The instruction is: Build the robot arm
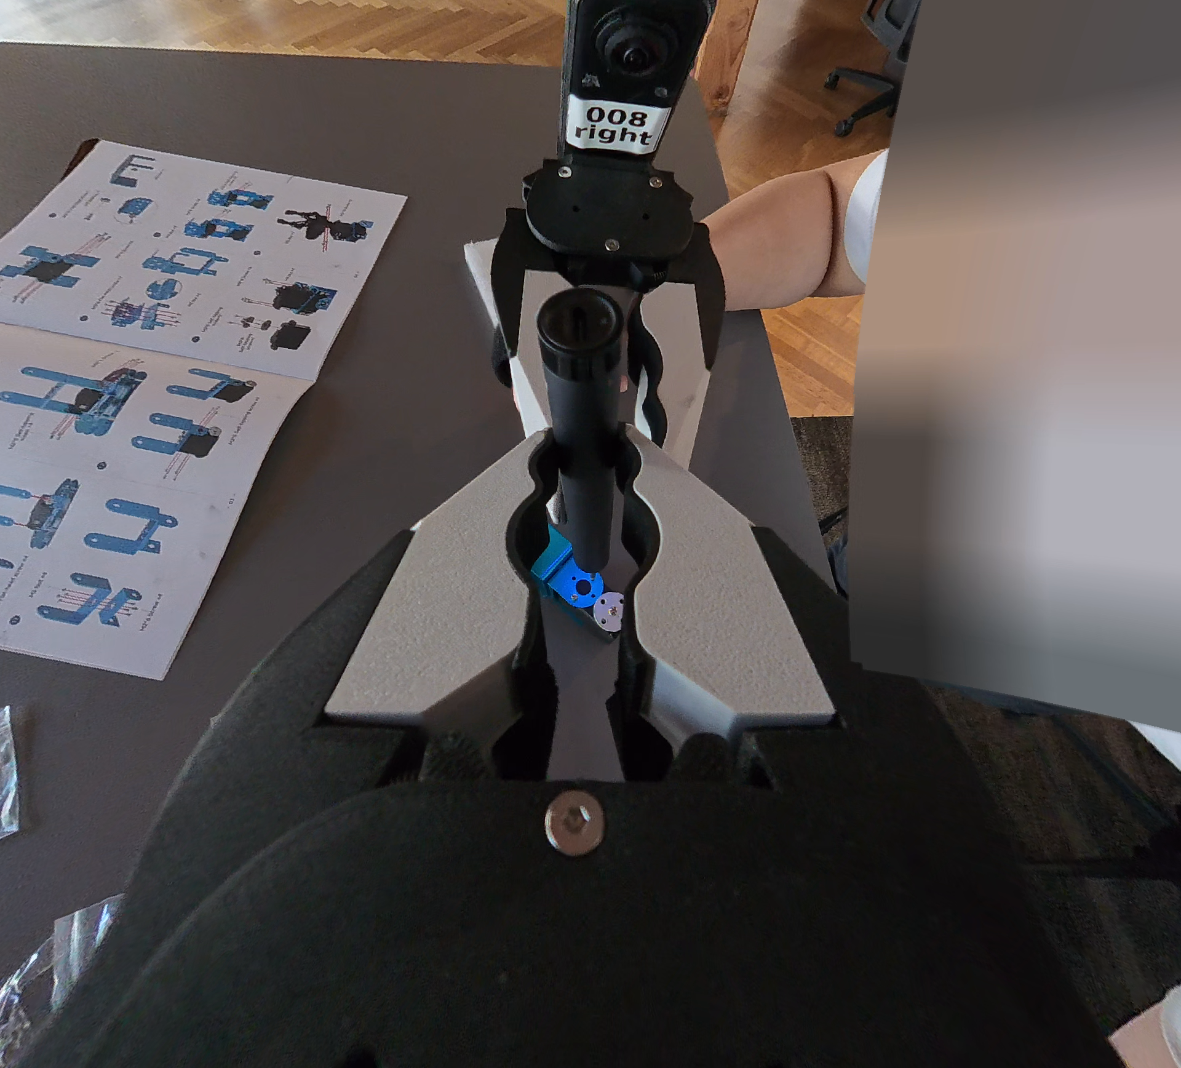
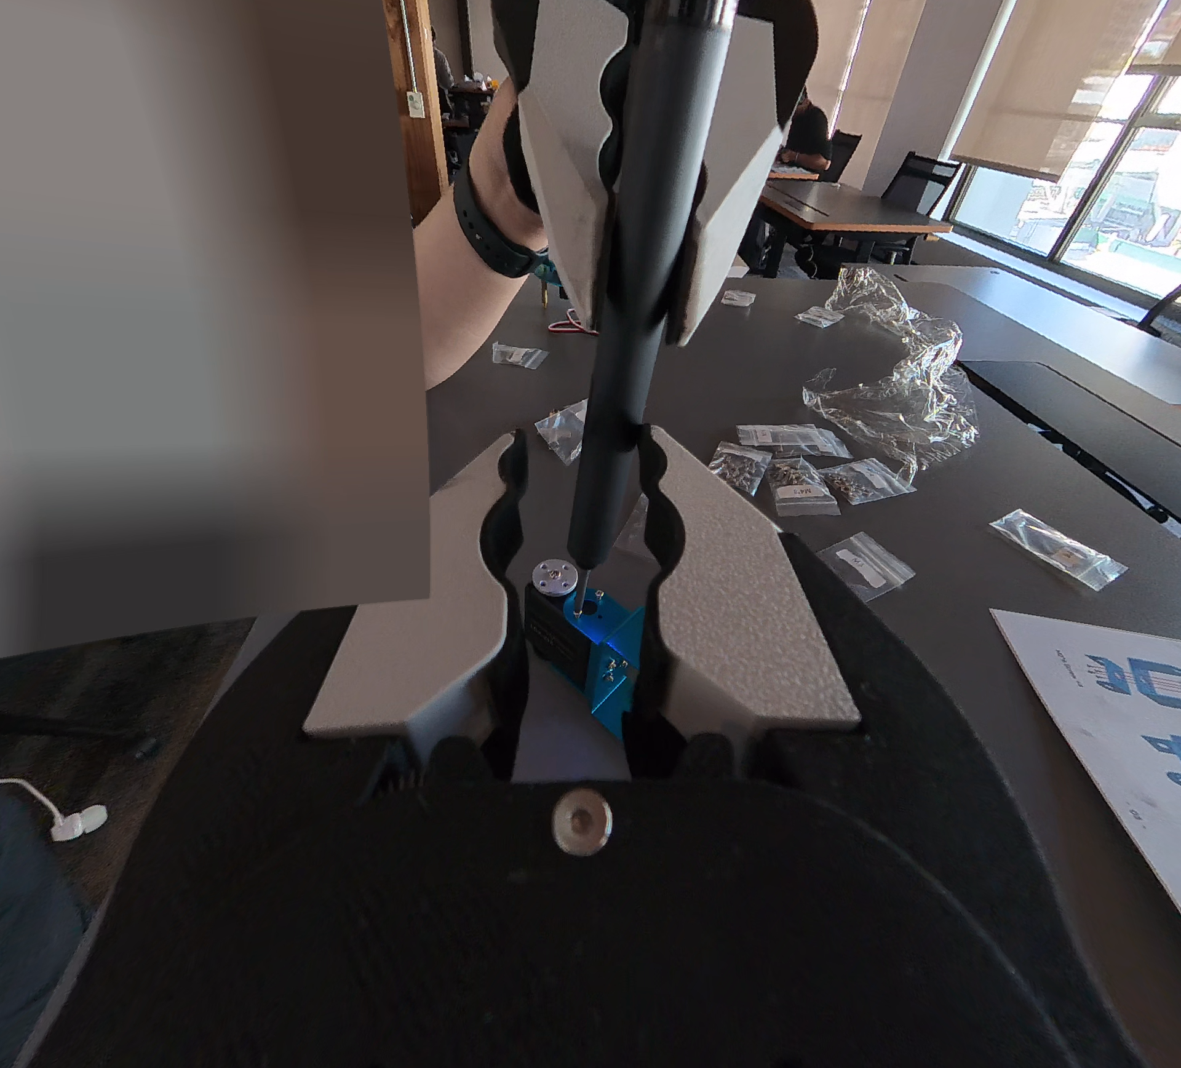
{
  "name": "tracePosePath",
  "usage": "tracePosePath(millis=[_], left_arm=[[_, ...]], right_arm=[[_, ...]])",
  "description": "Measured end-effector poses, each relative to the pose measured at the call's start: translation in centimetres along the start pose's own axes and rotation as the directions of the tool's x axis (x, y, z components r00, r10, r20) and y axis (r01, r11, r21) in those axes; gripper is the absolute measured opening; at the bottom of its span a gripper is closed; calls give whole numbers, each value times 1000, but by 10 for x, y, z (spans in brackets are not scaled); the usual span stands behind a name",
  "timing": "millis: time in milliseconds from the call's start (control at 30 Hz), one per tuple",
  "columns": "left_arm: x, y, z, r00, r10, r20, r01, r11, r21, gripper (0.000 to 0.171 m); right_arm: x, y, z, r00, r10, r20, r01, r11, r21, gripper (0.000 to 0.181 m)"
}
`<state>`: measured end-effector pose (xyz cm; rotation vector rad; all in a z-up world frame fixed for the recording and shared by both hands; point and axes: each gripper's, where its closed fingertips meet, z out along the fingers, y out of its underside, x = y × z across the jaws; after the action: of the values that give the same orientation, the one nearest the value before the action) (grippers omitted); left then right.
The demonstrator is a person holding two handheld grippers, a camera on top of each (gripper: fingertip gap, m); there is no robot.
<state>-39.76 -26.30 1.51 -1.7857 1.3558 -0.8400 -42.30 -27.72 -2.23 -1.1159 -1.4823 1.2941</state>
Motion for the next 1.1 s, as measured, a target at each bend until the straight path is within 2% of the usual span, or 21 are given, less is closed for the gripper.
tracePosePath(millis=[300,500,567,633,733,800,833,933,1033,1100], left_arm=[[-1,-10,-11,997,40,60,-42,999,32,16],[-10,-20,-32,994,5,108,-16,994,106,16],[-12,-27,-44,991,-15,134,-5,989,147,16],[-12,-35,-57,986,-34,160,2,981,193,16],[-16,-42,-74,968,-59,245,0,972,234,16],[-24,-41,-82,942,-126,312,40,962,269,16],[-27,-39,-85,929,-174,326,75,953,293,16],[-26,-16,-89,870,-377,318,269,903,335,16],[-12,26,-91,726,-604,329,466,784,410,16],[4,56,-84,614,-732,295,569,670,477,16]], right_arm=[[2,4,0,1000,-10,2,10,1000,-7,36],[12,-23,-24,998,-51,-37,56,986,159,35],[23,-36,-39,989,-76,-129,106,965,240,35],[40,-47,-57,956,-91,-279,176,939,297,34],[66,-51,-83,875,-83,-476,256,916,310,26],[80,-44,-89,831,-84,-549,266,928,260,26],[82,-40,-86,837,-80,-541,247,937,245,25],[74,-23,-60,905,-68,-421,156,972,177,25],[67,-4,-39,944,-50,-326,80,994,79,26],[58,-1,-33,965,-33,-259,52,996,67,23]])
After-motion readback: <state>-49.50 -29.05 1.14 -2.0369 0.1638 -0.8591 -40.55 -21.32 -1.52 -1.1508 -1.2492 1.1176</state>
